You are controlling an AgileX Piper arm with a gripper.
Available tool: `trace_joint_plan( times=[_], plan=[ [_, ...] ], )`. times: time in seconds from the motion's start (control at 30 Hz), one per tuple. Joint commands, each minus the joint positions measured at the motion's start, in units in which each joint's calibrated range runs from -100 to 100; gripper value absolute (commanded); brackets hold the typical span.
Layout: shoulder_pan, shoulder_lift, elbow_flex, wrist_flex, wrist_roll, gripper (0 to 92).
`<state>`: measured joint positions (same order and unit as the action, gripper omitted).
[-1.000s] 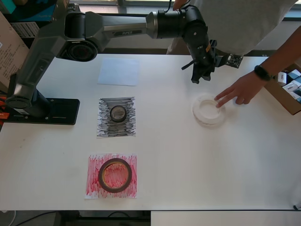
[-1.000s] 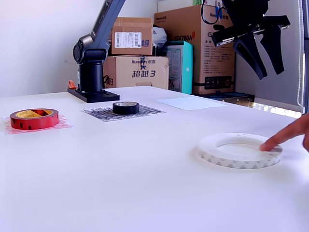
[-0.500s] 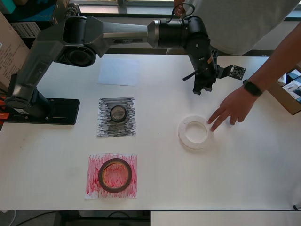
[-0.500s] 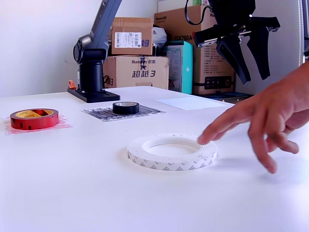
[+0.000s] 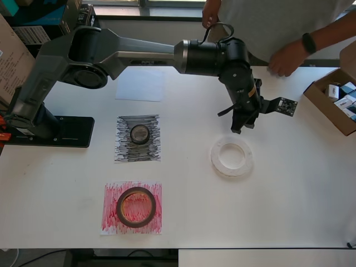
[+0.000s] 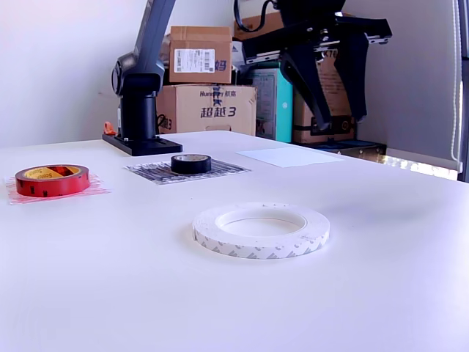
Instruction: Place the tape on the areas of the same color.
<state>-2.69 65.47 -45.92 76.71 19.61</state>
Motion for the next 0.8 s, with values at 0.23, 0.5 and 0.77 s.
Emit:
trace_joint_plan(
  times=[0.23,0.5,0.77],
  plan=[
    [-6.6,0.2,3.7,0.6,-4.9,41.4],
    [-10.1,0.2,3.7,4.4,-7.7,41.4],
    [-10.8,0.2,3.7,5.1,-8.4,41.4]
  ],
)
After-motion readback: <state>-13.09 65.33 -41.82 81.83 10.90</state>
